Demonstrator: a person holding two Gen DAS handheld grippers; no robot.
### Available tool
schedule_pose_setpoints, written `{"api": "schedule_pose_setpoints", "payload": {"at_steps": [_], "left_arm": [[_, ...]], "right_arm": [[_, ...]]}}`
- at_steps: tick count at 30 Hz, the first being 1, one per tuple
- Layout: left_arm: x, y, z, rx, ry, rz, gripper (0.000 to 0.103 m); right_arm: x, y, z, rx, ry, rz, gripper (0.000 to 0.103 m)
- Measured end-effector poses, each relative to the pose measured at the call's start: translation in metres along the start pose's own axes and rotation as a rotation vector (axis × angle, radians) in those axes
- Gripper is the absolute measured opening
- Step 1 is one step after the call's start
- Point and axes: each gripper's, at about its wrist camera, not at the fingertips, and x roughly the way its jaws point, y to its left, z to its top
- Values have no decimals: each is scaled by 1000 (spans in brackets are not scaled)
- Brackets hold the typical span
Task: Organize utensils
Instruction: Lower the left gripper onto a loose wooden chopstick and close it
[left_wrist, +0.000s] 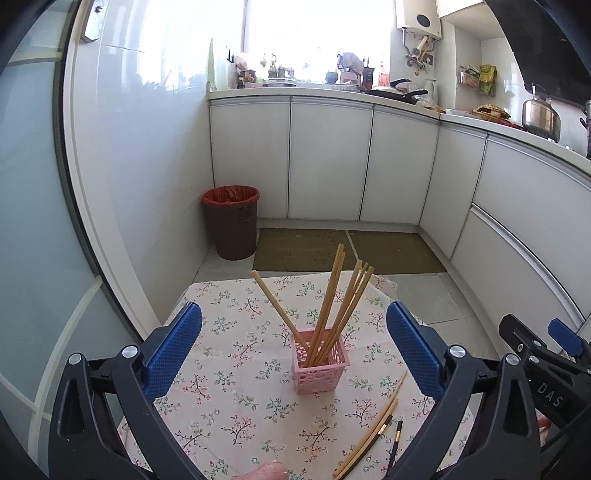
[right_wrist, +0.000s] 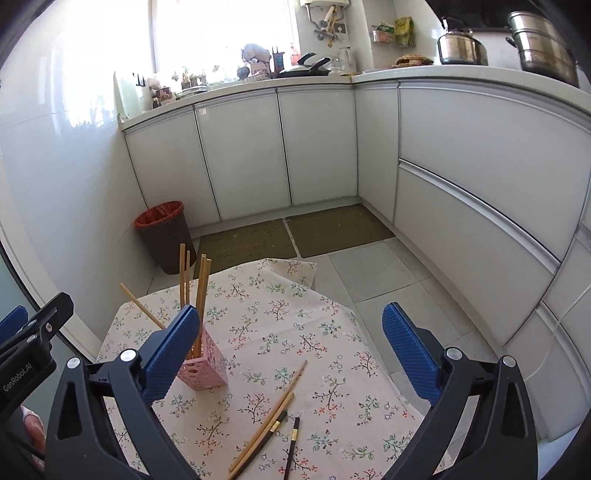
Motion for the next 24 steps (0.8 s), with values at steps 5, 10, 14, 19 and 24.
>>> {"api": "schedule_pose_setpoints", "payload": {"at_steps": [5, 10, 14, 19, 24], "left_arm": [[16, -19, -18, 60, 79, -38, 96], [44, -54, -45, 166, 223, -101, 96], [69, -79, -68, 218, 357, -193, 96], [102, -106, -95, 233, 539, -309, 96], [134, -130, -112, 221, 693, -406, 96]], "right_arm": [[10, -37, -30, 67, 94, -7, 96], [31, -83, -66, 154, 222, -57, 96], [43, -115, -87, 226, 281, -89, 96], [52, -140, -105, 258, 312, -129, 96], [66, -152, -118, 293, 394, -121, 96]]}}
